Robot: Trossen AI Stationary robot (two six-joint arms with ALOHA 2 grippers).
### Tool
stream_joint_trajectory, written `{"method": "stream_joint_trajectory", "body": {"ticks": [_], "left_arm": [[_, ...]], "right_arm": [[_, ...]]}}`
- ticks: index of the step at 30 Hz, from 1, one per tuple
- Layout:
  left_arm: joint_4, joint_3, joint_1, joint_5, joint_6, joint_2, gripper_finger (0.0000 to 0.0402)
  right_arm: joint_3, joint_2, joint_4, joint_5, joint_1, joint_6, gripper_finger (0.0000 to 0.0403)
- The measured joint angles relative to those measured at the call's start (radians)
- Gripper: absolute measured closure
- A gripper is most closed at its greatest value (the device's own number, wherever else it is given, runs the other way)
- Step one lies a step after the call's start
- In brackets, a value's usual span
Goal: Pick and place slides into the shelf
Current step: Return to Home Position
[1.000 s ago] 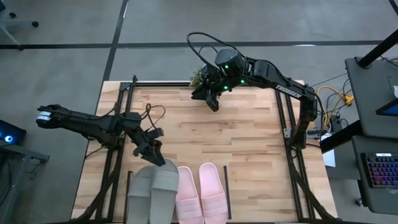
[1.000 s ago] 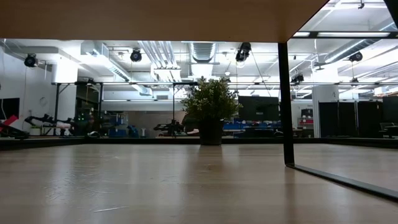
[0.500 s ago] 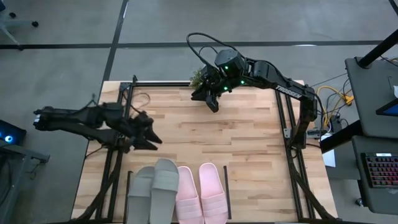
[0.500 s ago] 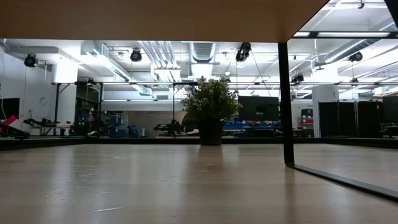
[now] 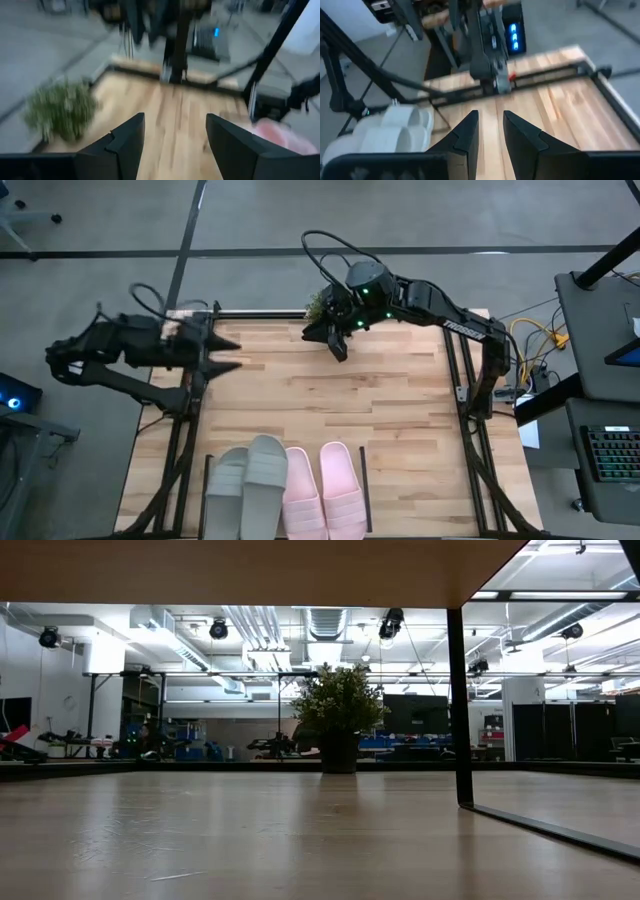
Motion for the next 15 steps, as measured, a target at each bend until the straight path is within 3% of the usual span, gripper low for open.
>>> {"method": "stream_joint_trajectory", "body": {"ticks": [3, 7, 11, 13, 15], "left_arm": [[0.067, 0.055, 0.0, -0.022, 0.058, 0.006, 0.0206], [0.169, 0.081, 0.0, -0.034, 0.143, 0.005, 0.023], [0.185, 0.075, 0.0, -0.026, 0.219, -0.032, 0.0311], [0.179, 0.061, 0.0, -0.021, 0.251, -0.059, 0.0366], [0.186, 0.042, -0.001, -0.016, 0.282, -0.095, 0.039]], "right_arm": [[0.0, -0.009, 0.077, 0.073, 0.031, -0.007, 0.0321], [0.002, -0.045, 0.098, 0.314, 0.111, -0.056, 0.033], [-0.007, -0.107, 0.079, 0.518, 0.216, -0.121, 0.0348], [-0.021, -0.143, 0.077, 0.566, 0.263, -0.131, 0.0355], [-0.049, -0.18, 0.08, 0.604, 0.308, -0.131, 0.0361]]}}
